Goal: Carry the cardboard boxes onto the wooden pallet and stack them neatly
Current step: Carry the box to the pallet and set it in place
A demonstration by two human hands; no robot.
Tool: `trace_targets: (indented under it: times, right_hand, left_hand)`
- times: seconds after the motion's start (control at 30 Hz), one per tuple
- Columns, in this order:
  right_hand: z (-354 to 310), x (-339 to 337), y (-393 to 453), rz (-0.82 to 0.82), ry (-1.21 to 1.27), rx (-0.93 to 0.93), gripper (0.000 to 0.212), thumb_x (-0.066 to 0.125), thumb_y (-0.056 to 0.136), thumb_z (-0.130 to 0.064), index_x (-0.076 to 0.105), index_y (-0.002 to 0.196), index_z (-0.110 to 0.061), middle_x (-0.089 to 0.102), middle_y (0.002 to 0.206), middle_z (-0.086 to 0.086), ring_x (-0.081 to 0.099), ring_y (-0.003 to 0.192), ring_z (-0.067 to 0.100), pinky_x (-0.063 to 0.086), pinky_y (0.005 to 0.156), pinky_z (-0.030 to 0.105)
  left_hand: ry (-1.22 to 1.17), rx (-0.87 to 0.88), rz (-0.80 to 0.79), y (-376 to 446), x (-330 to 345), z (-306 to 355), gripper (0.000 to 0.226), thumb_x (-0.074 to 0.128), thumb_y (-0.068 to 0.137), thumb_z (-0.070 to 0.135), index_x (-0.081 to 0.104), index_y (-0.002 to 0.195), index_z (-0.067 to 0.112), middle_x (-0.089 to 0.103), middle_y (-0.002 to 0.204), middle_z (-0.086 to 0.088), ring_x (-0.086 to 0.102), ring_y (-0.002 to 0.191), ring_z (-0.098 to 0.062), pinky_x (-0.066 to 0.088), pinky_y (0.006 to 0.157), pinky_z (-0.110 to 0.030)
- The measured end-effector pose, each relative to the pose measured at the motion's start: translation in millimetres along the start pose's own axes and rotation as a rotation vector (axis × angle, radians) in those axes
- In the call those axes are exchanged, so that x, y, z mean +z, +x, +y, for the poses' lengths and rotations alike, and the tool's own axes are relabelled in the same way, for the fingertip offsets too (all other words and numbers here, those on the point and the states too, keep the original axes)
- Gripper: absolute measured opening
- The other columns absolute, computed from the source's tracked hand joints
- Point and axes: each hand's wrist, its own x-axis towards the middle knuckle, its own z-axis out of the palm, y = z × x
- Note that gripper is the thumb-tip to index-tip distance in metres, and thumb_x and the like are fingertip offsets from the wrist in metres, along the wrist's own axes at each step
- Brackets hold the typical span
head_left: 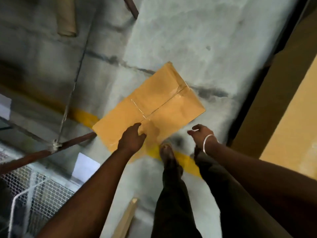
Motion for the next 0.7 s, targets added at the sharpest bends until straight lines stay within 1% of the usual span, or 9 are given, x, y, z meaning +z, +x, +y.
trace_targets:
  times: [0.1, 0.2, 0.3, 0.37, 0.43, 0.5, 0.57, 0.63, 0.7]
  right_hand:
    - [-4, 20, 27, -0.009, 0.053, 0.069, 0.040, 0.062, 0.090, -0.040, 0.067, 0.115, -0.009, 0.069, 0.110, 0.012, 0.062, 0.103, 0.032, 0.048, 0.088, 0.032]
    - [0, 53, 52, -0.065, 0.146, 0.115, 0.037, 0.063, 0.090, -0.036, 0.072, 0.105, -0.004, 0.070, 0.105, 0.016, 0.060, 0.103, 0.034, 0.046, 0.088, 0.037]
    - [0, 92, 69, -0.131, 0.367, 0.233, 0.029, 0.069, 0.087, -0.033, 0.067, 0.094, -0.006, 0.062, 0.077, 0.008, 0.056, 0.077, 0.029, 0.040, 0.062, 0.029]
    - [-5, 119, 77, -0.212, 0.501, 0.304, 0.021, 0.071, 0.085, -0.027, 0.065, 0.094, -0.009, 0.063, 0.078, 0.006, 0.059, 0.075, 0.026, 0.040, 0.060, 0.027]
    - [-7, 145, 85, -0.246, 0.650, 0.345, 0.029, 0.077, 0.079, -0.019, 0.069, 0.099, 0.000, 0.065, 0.071, 0.011, 0.060, 0.066, 0.029, 0.046, 0.064, 0.031]
    - [-10, 162, 88, -0.244, 0.728, 0.370, 0.029, 0.081, 0.074, -0.016, 0.069, 0.094, 0.000, 0.063, 0.058, 0.007, 0.057, 0.053, 0.024, 0.046, 0.060, 0.030]
    - [-16, 170, 86, -0.237, 0.826, 0.379, 0.021, 0.080, 0.075, -0.014, 0.065, 0.091, -0.011, 0.059, 0.052, -0.002, 0.053, 0.050, 0.018, 0.043, 0.059, 0.025]
    - [-22, 171, 78, -0.253, 0.902, 0.411, 0.038, 0.081, 0.068, -0.018, 0.063, 0.102, -0.014, 0.054, 0.063, 0.004, 0.049, 0.059, 0.023, 0.043, 0.065, 0.032]
    - [-26, 164, 65, -0.200, 0.994, 0.386, 0.049, 0.080, 0.065, -0.015, 0.056, 0.108, -0.010, 0.047, 0.064, 0.010, 0.044, 0.054, 0.023, 0.040, 0.059, 0.034]
  left_hand:
    - [0.083, 0.037, -0.012, 56, -15, -5, 0.056, 0.057, 0.094, 0.032, 0.042, 0.145, 0.017, 0.049, 0.145, -0.009, 0.044, 0.133, -0.029, 0.039, 0.105, -0.039]
    - [0.134, 0.040, -0.006, 110, -26, -9, 0.057, 0.056, 0.093, 0.031, 0.040, 0.146, 0.017, 0.046, 0.147, -0.010, 0.043, 0.135, -0.031, 0.039, 0.107, -0.041]
    - [0.165, 0.049, -0.016, 163, -32, -17, 0.057, 0.046, 0.087, 0.029, 0.042, 0.141, 0.009, 0.047, 0.142, -0.017, 0.043, 0.132, -0.036, 0.038, 0.107, -0.044]
    - [0.166, 0.013, -0.009, 193, -33, -25, 0.058, 0.038, 0.081, 0.032, 0.043, 0.130, 0.001, 0.051, 0.131, -0.023, 0.047, 0.123, -0.042, 0.040, 0.102, -0.048]
    - [0.158, -0.037, -0.016, 214, -31, -38, 0.054, 0.038, 0.085, 0.033, 0.045, 0.124, -0.003, 0.052, 0.128, -0.025, 0.050, 0.118, -0.043, 0.042, 0.099, -0.048]
    - [0.113, -0.073, -0.044, 221, -29, -49, 0.050, 0.041, 0.089, 0.036, 0.048, 0.127, 0.004, 0.054, 0.131, -0.020, 0.052, 0.117, -0.041, 0.044, 0.098, -0.047]
    - [0.010, -0.084, -0.053, 219, -28, -58, 0.043, 0.043, 0.094, 0.033, 0.048, 0.131, 0.013, 0.054, 0.134, -0.013, 0.053, 0.118, -0.037, 0.045, 0.099, -0.047]
    - [-0.094, -0.080, -0.070, 213, -31, -63, 0.041, 0.043, 0.092, 0.028, 0.051, 0.132, 0.021, 0.056, 0.133, -0.006, 0.053, 0.118, -0.033, 0.044, 0.102, -0.049]
    - [-0.163, -0.073, -0.068, 205, -41, -64, 0.041, 0.045, 0.084, 0.031, 0.055, 0.123, 0.032, 0.061, 0.128, 0.001, 0.056, 0.116, -0.028, 0.044, 0.103, -0.051]
